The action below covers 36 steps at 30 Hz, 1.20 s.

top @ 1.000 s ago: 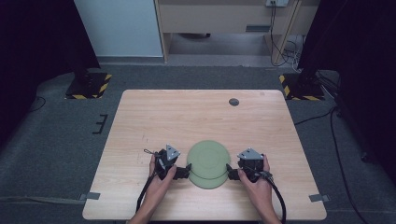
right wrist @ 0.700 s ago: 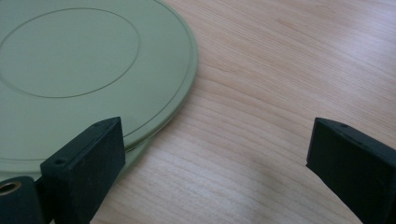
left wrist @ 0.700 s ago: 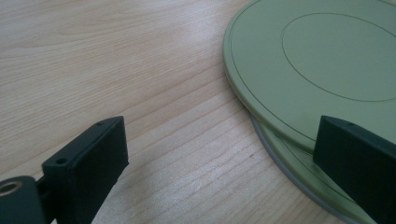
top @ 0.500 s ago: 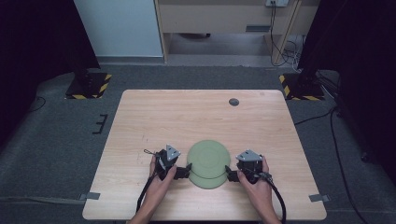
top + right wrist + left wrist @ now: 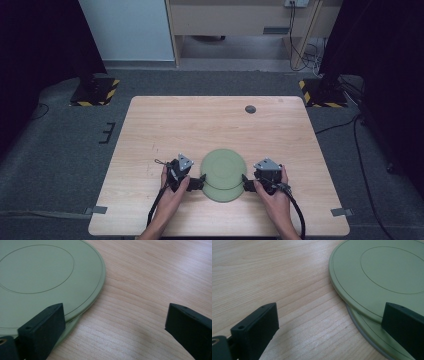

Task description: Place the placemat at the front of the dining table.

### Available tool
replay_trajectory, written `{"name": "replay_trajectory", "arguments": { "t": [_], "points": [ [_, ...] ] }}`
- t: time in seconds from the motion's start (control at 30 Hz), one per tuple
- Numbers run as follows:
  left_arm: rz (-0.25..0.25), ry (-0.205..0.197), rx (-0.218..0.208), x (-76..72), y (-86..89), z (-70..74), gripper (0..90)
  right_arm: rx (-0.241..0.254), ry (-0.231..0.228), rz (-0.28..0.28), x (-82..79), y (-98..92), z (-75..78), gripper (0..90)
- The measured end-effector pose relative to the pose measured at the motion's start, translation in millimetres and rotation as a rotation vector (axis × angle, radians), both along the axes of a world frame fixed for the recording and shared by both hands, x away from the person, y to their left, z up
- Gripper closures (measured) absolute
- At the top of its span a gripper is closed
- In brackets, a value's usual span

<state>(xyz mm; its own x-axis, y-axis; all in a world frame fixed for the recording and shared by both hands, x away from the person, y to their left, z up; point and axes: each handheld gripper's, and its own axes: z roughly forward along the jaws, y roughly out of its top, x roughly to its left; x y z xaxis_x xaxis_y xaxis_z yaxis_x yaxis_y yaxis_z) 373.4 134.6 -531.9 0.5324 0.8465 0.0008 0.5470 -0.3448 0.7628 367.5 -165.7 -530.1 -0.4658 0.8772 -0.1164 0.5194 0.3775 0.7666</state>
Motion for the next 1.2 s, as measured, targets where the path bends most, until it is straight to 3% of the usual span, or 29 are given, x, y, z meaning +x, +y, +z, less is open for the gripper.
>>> {"name": "replay_trajectory", "arguments": {
  "t": [0.33,1.2],
  "points": [
    [-0.016,-0.008,0.027,-3.8,-2.8,0.6,1.7,-0.013,0.008,0.04,-7.4,3.4,1.9,4.6],
    [-0.003,-0.01,0.025,0.9,-3.6,-0.2,0.9,-0.004,-0.004,0.004,-2.1,3.9,-0.9,4.2]
  ]
}}
